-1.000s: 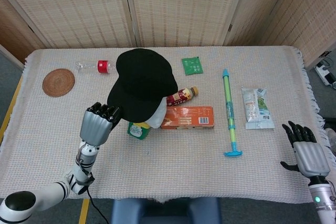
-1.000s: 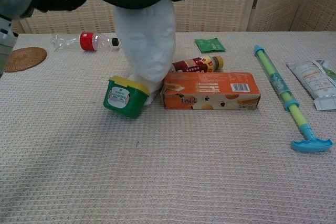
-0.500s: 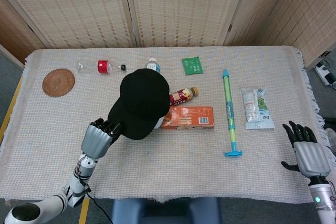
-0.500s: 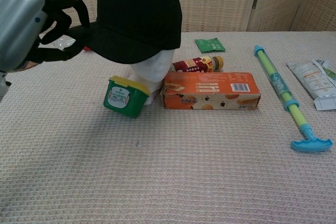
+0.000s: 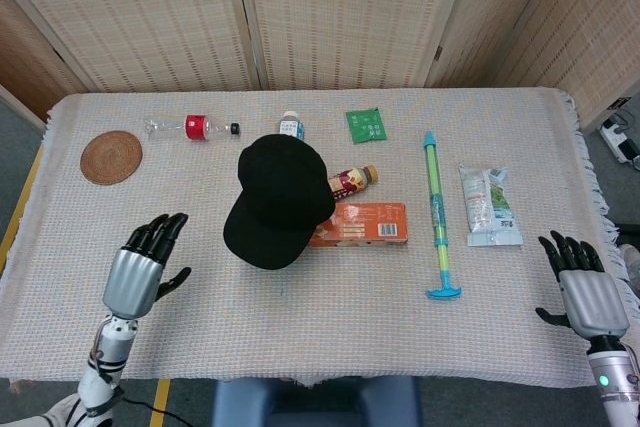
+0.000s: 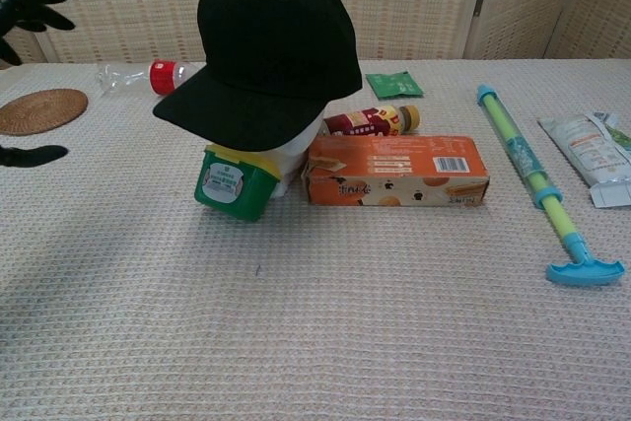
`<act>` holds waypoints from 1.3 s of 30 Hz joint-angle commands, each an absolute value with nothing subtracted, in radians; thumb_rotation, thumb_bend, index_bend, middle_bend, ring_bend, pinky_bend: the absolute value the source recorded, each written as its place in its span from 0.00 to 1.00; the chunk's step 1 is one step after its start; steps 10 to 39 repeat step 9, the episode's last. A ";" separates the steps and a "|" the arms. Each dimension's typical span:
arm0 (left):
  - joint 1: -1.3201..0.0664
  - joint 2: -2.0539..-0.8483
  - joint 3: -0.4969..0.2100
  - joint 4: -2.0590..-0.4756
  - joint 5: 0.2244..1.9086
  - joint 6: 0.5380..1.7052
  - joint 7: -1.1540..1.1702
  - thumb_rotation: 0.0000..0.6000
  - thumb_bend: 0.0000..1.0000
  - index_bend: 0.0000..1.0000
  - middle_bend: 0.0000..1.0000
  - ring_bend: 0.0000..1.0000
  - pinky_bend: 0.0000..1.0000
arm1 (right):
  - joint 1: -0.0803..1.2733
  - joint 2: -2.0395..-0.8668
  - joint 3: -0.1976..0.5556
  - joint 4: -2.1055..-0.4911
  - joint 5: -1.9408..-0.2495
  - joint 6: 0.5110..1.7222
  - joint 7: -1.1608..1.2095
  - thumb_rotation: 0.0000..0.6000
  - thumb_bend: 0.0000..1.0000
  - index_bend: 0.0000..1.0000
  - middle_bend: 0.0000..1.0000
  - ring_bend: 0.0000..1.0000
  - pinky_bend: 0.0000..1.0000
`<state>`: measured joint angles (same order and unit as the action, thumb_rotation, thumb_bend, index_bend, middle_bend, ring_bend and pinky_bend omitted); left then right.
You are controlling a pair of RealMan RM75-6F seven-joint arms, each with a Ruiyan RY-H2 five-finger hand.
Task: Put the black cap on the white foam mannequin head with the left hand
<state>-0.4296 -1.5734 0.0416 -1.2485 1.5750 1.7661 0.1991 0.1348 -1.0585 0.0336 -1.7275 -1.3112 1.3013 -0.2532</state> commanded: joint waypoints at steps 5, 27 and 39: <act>-0.224 -1.278 0.051 -1.439 1.297 1.634 0.028 1.00 0.05 0.07 0.23 0.16 0.35 | 0.128 -1.074 0.037 -1.725 -1.311 1.327 -0.283 1.00 0.06 0.00 0.00 0.00 0.00; -0.189 -1.258 0.031 -1.405 1.272 1.629 0.022 1.00 0.06 0.09 0.22 0.14 0.34 | 0.125 -1.082 0.039 -1.722 -1.308 1.336 -0.293 1.00 0.06 0.00 0.00 0.00 0.00; -0.189 -1.258 0.031 -1.405 1.272 1.629 0.022 1.00 0.06 0.09 0.22 0.14 0.34 | 0.125 -1.082 0.039 -1.722 -1.308 1.336 -0.293 1.00 0.06 0.00 0.00 0.00 0.00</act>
